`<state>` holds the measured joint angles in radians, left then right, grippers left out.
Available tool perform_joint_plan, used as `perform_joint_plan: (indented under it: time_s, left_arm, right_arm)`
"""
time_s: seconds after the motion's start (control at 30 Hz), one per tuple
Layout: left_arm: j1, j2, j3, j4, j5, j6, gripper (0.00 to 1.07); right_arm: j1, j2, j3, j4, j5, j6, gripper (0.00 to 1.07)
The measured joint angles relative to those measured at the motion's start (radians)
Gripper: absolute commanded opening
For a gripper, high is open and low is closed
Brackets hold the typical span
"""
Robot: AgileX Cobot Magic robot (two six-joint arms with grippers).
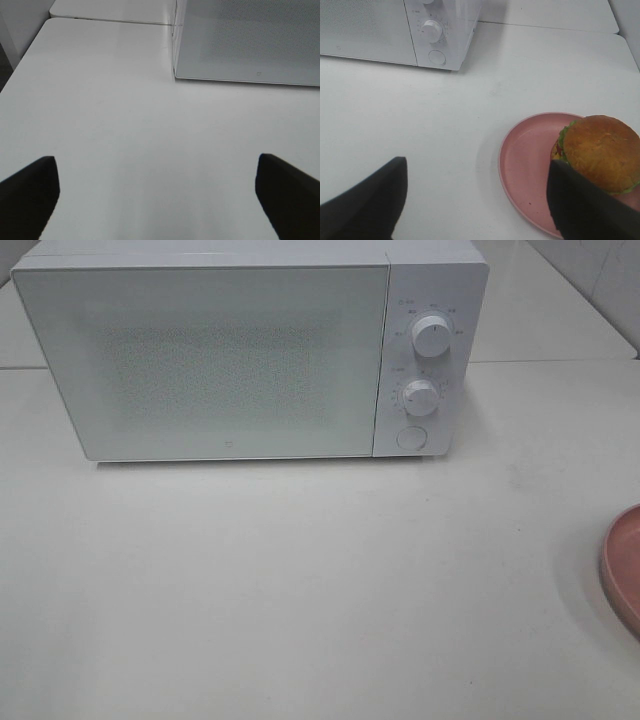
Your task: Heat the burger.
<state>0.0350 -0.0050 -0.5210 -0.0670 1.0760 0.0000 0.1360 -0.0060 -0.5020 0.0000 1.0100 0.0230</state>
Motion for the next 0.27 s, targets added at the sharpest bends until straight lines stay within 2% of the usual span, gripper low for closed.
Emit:
perform_joint_plan:
  time_s: [0.27]
  left_arm:
    - [0.0,0.0,0.0,0.0,0.0,0.0,1.0]
  right_arm:
    - [0.0,0.0,0.0,0.0,0.0,0.0,0.76]
